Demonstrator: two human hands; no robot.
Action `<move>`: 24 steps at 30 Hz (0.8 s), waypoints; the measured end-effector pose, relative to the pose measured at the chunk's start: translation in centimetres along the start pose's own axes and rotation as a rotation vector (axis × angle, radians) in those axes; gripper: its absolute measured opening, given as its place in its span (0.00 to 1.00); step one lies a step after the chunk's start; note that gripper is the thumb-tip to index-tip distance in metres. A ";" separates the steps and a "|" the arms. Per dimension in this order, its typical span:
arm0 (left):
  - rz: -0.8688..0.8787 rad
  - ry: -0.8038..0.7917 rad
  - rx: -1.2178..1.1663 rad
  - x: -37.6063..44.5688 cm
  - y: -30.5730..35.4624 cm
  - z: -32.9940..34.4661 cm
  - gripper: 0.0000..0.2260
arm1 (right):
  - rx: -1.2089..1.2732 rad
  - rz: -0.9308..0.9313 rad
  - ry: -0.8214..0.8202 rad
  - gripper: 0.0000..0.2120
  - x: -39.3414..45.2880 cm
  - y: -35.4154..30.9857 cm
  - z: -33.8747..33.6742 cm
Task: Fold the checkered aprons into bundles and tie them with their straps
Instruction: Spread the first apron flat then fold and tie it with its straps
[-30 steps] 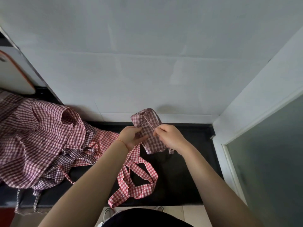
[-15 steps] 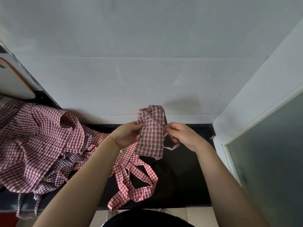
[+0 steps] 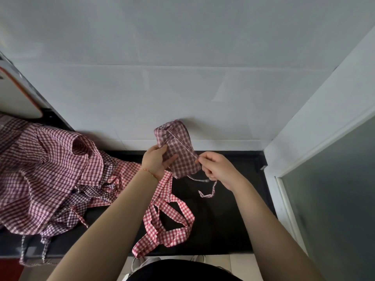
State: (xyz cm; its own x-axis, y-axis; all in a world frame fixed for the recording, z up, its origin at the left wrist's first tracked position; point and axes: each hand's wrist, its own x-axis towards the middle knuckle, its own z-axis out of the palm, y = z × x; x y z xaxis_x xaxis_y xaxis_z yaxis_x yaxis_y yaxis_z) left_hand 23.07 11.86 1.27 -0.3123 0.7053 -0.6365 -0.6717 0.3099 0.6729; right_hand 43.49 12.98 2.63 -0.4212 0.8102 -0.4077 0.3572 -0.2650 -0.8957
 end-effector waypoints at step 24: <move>-0.392 -0.127 -0.326 -2.7 -2.2 3.0 0.07 | 0.453 0.214 0.210 0.13 1.0 3.0 3.7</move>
State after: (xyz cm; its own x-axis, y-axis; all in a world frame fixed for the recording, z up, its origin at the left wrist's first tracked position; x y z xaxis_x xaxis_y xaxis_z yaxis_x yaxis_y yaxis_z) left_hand 27.40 11.17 2.65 0.0752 0.6543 -0.7525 -0.9021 0.3663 0.2283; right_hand 41.10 11.06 -1.09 -0.1861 0.7885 -0.5863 0.0015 -0.5965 -0.8026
